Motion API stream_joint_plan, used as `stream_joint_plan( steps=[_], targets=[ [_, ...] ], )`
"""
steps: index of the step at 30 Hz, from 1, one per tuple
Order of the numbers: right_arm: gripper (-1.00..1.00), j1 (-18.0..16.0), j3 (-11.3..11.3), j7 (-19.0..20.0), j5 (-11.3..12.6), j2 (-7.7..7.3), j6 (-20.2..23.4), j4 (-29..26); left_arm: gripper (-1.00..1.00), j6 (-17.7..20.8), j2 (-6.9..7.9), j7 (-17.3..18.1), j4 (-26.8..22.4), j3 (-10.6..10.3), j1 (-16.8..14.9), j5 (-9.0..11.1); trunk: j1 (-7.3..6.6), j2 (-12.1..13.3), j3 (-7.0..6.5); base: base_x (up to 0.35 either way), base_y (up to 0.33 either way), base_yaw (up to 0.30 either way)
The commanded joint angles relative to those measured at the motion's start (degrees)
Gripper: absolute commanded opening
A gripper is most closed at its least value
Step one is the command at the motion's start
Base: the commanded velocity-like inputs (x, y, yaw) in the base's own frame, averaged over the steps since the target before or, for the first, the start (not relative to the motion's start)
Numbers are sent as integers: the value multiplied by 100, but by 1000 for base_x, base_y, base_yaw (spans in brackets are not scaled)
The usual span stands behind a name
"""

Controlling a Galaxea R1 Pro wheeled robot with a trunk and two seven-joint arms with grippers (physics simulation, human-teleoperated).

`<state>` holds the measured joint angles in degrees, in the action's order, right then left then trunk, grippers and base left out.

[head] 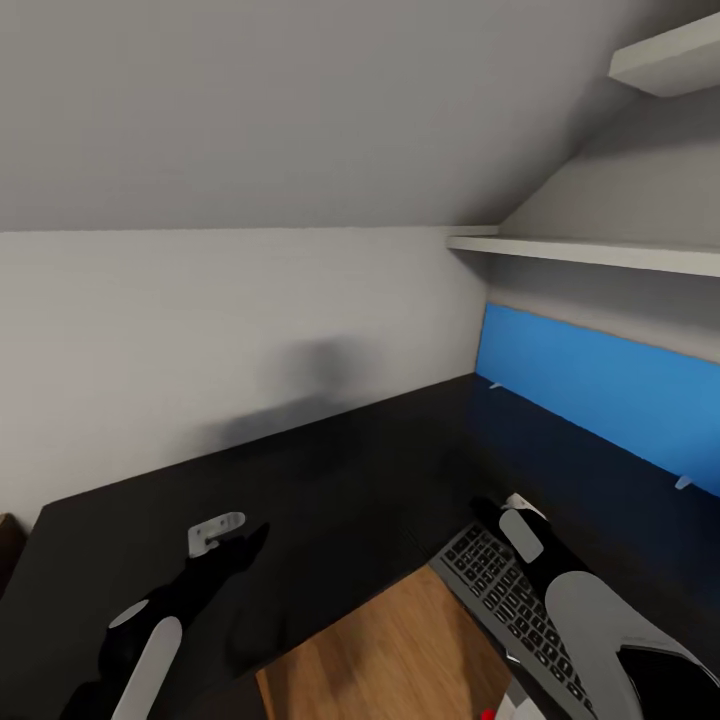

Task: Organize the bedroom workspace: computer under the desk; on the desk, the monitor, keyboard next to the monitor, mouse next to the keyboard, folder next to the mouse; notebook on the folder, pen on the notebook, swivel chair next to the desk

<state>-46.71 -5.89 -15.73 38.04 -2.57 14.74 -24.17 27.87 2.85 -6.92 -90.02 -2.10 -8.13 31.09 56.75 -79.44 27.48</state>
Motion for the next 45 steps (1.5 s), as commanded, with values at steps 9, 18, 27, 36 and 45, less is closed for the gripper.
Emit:
stream_joint_plan(
  steps=[9, 18, 27, 36, 45],
  targets=[
    [100, 2, -17, -37, 142, 25, 30, 373, 100, 16, 5, -55, -7, -19, -4, 55, 0, -3, 7, -55, 7, 0],
    [100, 2, -17, -36, 135, 87, 21, 373, 100, 16, 5, -55, -7, -19, -4, 58, 0, -3, 7, -60, 0, 0],
    [100, 1, -8, -36, 125, 128, 20, 370, 100, 16, 5, -55, -7, -19, -4, 58, 0, -3, 7, -59, 45, 0],
    [100, 2, 1, -22, 107, 169, 20, 362, 100, 16, 5, -55, -7, -19, -4, 64, 0, -3, 7, -41, 75, 0],
    [100, 3, 1, -18, 107, 170, 20, 345, 100, 16, -2, -55, -7, -20, -4, 55, -110, 197, -82, -5, 10, 0]
  ],
)
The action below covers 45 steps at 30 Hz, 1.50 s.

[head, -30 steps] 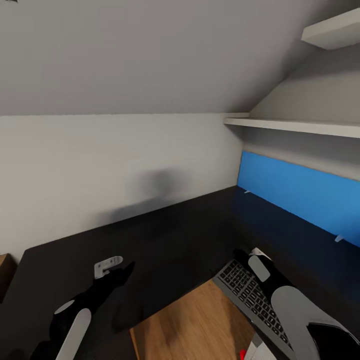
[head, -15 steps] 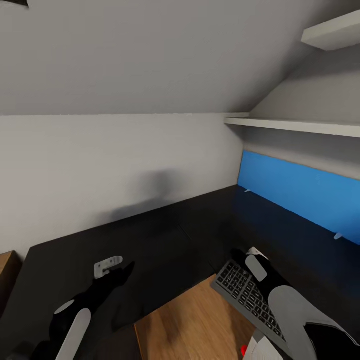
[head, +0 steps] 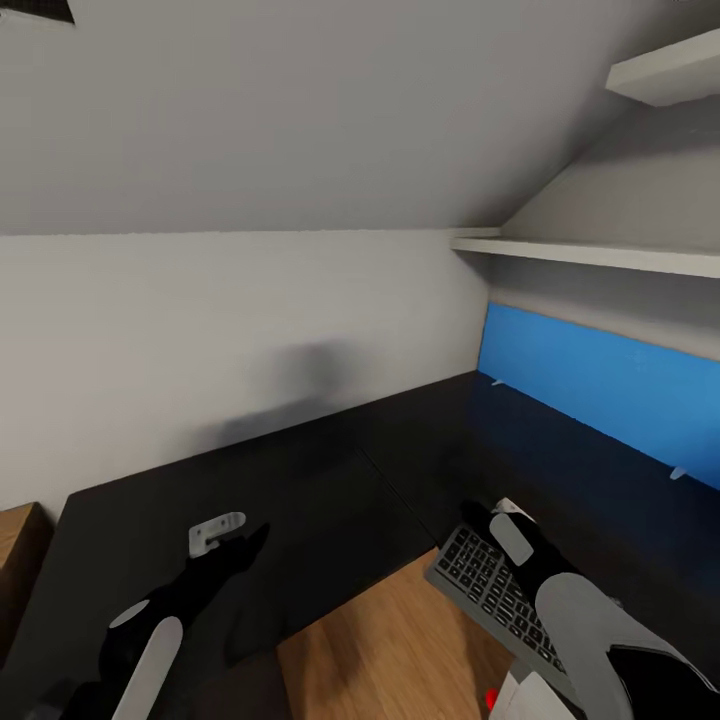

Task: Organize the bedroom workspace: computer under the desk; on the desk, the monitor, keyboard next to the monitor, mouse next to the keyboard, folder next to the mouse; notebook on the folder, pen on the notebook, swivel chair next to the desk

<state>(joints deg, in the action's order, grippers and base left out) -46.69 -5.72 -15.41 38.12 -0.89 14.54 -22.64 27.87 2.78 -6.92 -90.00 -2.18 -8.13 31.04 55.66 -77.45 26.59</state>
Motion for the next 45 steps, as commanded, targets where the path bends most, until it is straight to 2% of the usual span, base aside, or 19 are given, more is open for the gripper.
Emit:
stream_joint_plan(
  steps=[1, 18, 32, 41, 45],
  targets=[
    [100, 1, -17, -50, 99, 1, 41, 191, 100, 17, 5, -55, -8, -11, -4, 60, -22, 38, -11, 0, 0, 0],
    [100, 2, -6, -56, -9, 9, 41, 172, 100, 17, 4, -55, -8, -19, -4, 53, -396, 720, -316, 0, 0, 0],
    [100, 2, 130, -70, -27, 10, 40, 168, 100, 17, 4, -55, -8, -19, -4, 43, -703, 1282, -568, 0, 0, 0],
    [100, 2, 707, -137, -198, 9, 49, 144, 100, 17, 4, -55, -8, -19, -4, 43, -901, 1643, -729, 0, 0, 0],
    [100, -1, 967, -392, -229, 20, 54, 99, 100, 17, 4, -55, -8, -19, -4, 54, -923, 1683, -747, 0, 0, 0]
  ],
)
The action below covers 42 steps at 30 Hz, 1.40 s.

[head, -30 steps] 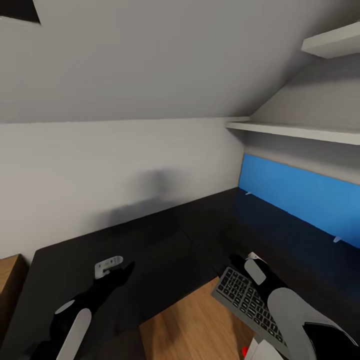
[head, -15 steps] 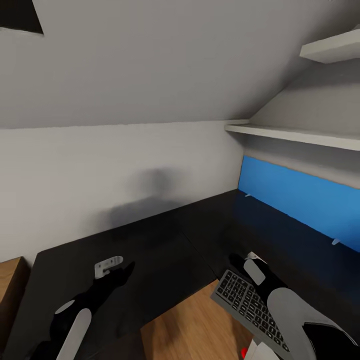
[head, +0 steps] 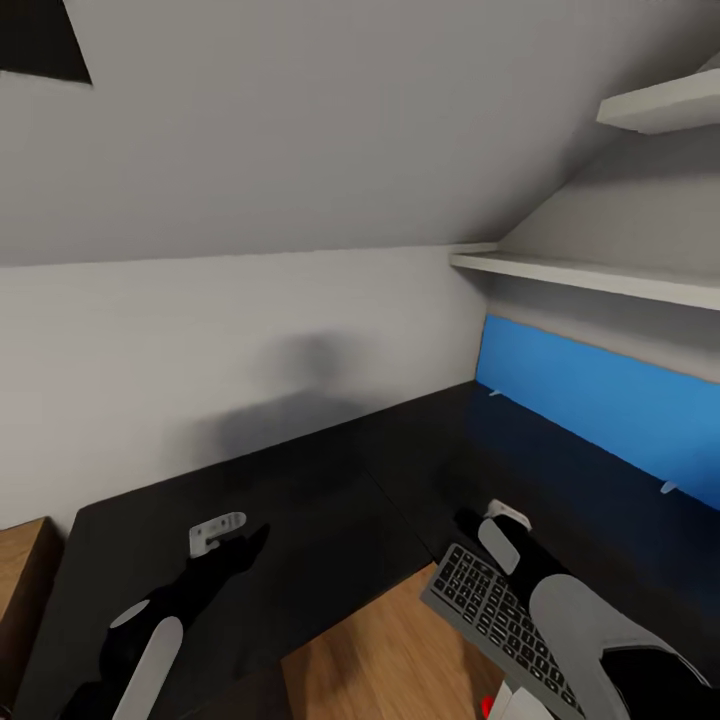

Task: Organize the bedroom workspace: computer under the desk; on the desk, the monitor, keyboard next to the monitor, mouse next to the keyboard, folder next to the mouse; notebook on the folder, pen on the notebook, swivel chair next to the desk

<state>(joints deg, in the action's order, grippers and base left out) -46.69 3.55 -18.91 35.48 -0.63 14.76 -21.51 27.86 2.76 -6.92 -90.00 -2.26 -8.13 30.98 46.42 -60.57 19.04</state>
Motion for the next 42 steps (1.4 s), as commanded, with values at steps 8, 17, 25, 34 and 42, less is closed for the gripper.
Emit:
stream_joint_plan(
  steps=[8, 17, 25, 34, 42],
  targets=[
    [100, 0, 836, -1062, -574, 412, 31, -216, 100, 17, 12, -55, -9, -8, -4, 67, 0, -5, 7, 0, 0, 0],
    [100, 1, 1006, -1465, -1065, 570, -123, -306, 100, 17, 14, -55, -9, -5, -4, 67, 0, -5, 7, 0, 0, 0],
    [100, 1, 1026, -1490, -1107, 589, -593, -386, 100, 17, 14, -55, -21, -3, -4, 67, 0, -5, 7, 0, 0, 0],
    [100, -2, 1015, -1492, -1141, 551, -665, -212, 100, 17, 14, -55, -42, -10, -4, 67, 0, -5, 7, 0, 0, 0],
    [100, -47, 994, -1515, -1154, 275, -664, -24, 100, 17, 14, -51, -57, -19, -4, 65, 0, -5, 7, 0, 0, 0]
  ],
)
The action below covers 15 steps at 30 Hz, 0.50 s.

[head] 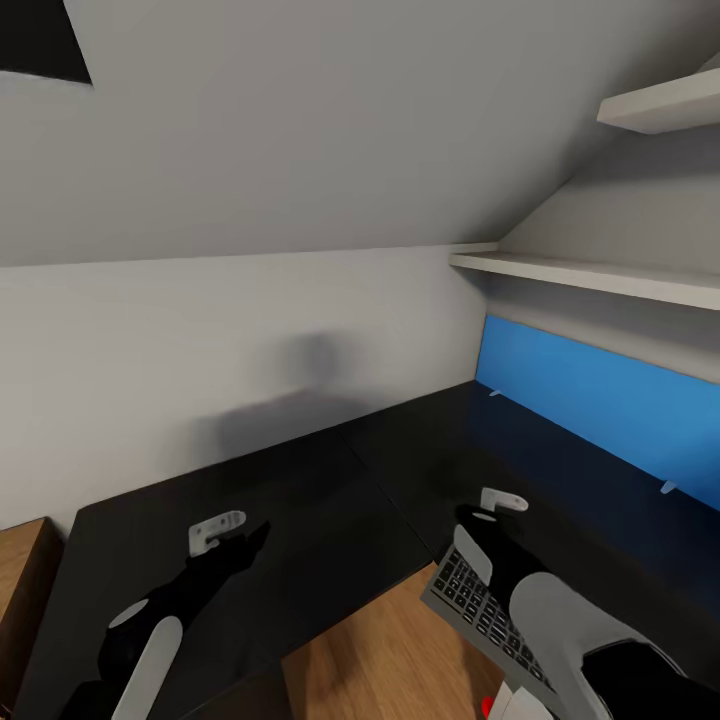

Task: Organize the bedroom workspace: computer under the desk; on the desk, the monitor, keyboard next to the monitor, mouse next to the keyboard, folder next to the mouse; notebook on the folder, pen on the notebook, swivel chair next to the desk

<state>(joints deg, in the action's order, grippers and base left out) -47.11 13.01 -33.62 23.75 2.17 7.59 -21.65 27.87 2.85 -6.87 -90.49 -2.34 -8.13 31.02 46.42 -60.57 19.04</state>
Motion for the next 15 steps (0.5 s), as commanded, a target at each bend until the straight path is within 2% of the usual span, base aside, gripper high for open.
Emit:
stream_joint_plan(
  steps=[1, 7, 15],
  targets=[
    [100, -11, 51, -87, 17, -5, 66, -8, 100, 17, 5, -47, -22, -19, -4, 58, 1, -5, 7, 0, 0, 0],
    [100, -15, 77, -595, -36, 14, 95, -13, 100, 17, 5, -35, -116, -34, -4, 61, 1, -5, 7, 0, 0, 0],
    [100, -15, 87, -751, -244, 45, 224, -12, 100, 17, 1, -33, -143, -32, -4, 59, 154, -286, 133, 0, 0, 0]
  ],
)
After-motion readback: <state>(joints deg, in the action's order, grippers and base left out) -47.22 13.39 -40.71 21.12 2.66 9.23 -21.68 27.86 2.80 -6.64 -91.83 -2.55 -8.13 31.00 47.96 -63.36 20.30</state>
